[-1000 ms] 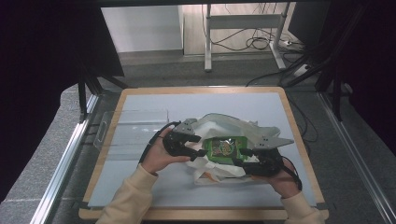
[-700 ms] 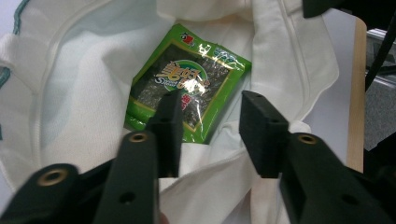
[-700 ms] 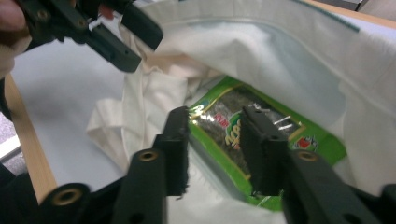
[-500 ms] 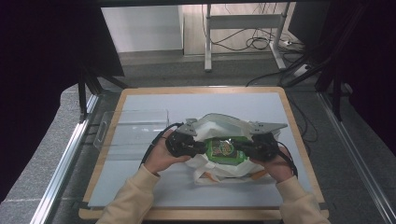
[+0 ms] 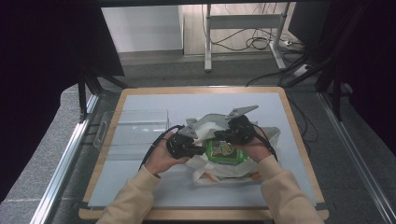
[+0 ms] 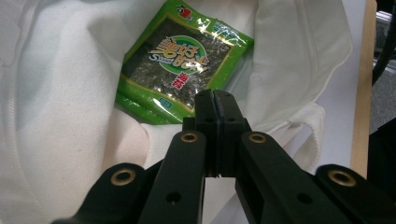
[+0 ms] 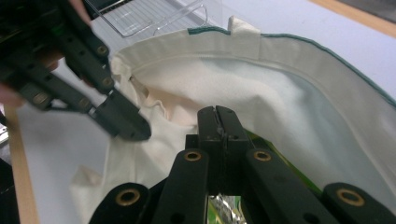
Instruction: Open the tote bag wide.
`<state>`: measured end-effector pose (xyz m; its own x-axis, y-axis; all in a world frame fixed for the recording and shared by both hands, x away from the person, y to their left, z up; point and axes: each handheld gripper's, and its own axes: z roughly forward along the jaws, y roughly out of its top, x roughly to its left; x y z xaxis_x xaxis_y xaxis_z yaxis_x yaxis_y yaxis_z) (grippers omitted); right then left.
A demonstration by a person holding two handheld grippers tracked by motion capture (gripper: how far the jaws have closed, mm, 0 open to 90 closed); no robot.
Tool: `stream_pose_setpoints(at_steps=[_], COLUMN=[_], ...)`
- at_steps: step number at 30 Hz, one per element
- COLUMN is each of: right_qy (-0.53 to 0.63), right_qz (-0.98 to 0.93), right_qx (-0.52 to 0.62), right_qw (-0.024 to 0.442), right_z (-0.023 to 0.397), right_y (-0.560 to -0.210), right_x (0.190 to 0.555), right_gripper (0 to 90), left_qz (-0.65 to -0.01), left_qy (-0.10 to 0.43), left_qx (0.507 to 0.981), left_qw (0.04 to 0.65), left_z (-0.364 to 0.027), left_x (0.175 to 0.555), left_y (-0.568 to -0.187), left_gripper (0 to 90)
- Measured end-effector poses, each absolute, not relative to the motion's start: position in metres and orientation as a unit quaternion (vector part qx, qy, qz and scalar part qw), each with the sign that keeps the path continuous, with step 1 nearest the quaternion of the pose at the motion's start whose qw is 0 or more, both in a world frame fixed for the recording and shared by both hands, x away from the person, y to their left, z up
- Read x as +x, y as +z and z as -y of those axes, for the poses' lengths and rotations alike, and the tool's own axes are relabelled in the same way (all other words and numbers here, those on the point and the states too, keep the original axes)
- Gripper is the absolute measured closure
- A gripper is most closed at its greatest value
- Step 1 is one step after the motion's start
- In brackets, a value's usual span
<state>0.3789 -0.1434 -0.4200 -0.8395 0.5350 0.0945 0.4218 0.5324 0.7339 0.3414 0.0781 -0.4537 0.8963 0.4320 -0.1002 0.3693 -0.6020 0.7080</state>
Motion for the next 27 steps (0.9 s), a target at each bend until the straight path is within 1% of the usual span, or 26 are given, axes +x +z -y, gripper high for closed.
stream_pose_setpoints(at_steps=[3,8,15,19,20,24,27], right_qy=[0.394,0.364,0.338,0.329,0.328,0.32,0.322], right_qz=[-0.874,-0.887,-0.901,-0.905,-0.906,-0.904,-0.902], right_qx=[0.278,0.28,0.271,0.265,0.265,0.274,0.28], right_qw=[0.061,0.045,0.03,0.039,0.049,0.067,0.07], right_z=[0.138,0.123,0.112,0.108,0.108,0.113,0.116], right_y=[-0.425,-0.445,-0.466,-0.473,-0.473,-0.48,-0.481], right_x=[0.385,0.401,0.41,0.414,0.416,0.427,0.431], right_gripper=[88.5,88.5,88.5,88.5,88.5,88.6,88.6], left_qz=[-0.222,-0.223,-0.225,-0.225,-0.226,-0.227,-0.226], left_qy=[0.039,0.033,0.027,0.026,0.024,0.024,0.02], left_qx=[0.895,0.896,0.898,0.899,0.899,0.897,0.898], left_qw=[0.385,0.383,0.378,0.374,0.375,0.379,0.376], left_z=[-0.079,-0.08,-0.078,-0.078,-0.078,-0.079,-0.079], left_x=[0.341,0.341,0.339,0.34,0.339,0.34,0.34], left_y=[-0.453,-0.455,-0.458,-0.459,-0.459,-0.46,-0.461], left_gripper=[90.0,90.0,90.0,90.0,90.0,90.0,90.0])
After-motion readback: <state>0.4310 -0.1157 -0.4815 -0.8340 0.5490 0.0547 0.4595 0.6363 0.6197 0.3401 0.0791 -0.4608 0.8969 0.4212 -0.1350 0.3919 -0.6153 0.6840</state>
